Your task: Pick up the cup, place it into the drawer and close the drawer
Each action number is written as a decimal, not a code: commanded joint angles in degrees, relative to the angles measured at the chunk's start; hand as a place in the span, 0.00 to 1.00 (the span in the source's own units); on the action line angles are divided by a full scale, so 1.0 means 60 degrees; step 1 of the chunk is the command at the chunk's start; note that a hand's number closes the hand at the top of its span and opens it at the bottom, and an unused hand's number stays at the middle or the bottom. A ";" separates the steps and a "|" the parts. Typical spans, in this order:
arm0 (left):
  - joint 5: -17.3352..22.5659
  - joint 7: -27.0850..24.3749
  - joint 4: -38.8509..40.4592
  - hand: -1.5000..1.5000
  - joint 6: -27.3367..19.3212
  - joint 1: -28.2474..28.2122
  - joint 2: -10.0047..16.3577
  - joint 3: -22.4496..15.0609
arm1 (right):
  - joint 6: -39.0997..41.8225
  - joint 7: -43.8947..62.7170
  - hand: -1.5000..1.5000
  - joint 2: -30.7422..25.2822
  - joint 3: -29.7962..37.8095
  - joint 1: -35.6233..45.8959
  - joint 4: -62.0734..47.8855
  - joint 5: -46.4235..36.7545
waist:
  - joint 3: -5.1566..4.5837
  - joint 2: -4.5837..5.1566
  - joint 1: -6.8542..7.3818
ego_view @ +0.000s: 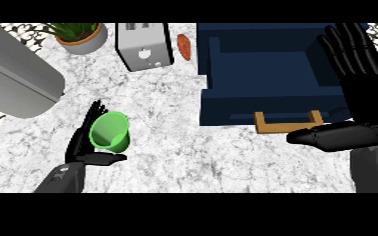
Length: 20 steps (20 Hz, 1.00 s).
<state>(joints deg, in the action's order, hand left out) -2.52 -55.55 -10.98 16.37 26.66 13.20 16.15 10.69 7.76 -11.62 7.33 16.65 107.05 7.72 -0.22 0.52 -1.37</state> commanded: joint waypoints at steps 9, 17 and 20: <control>-0.0150 -0.2155 -0.0938 1.00 -0.1579 -0.0066 -0.0075 0.0116 | 0.0089 -0.0149 0.00 -0.0107 0.0048 -0.0200 0.0003 -0.0131 | 0.0001 0.0012 -0.0005; 0.0957 -0.2439 -0.1071 1.00 -0.2414 0.0375 -0.0690 0.1430 | 0.0179 -0.0553 0.00 -0.0050 0.0338 -0.0107 -0.0610 0.0129 | 0.0006 0.0025 0.0048; 0.1055 -0.2336 -0.1268 1.00 -0.1094 0.0701 -0.0838 0.1280 | 0.0181 -0.0173 0.00 -0.0068 0.0165 -0.0204 -0.0059 0.0142 | 0.0005 -0.0011 0.0000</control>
<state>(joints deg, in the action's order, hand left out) 2.01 -63.98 -17.89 3.13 28.57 8.61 22.87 11.65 6.32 -12.10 8.42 15.39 106.34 8.19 -0.20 0.54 -1.32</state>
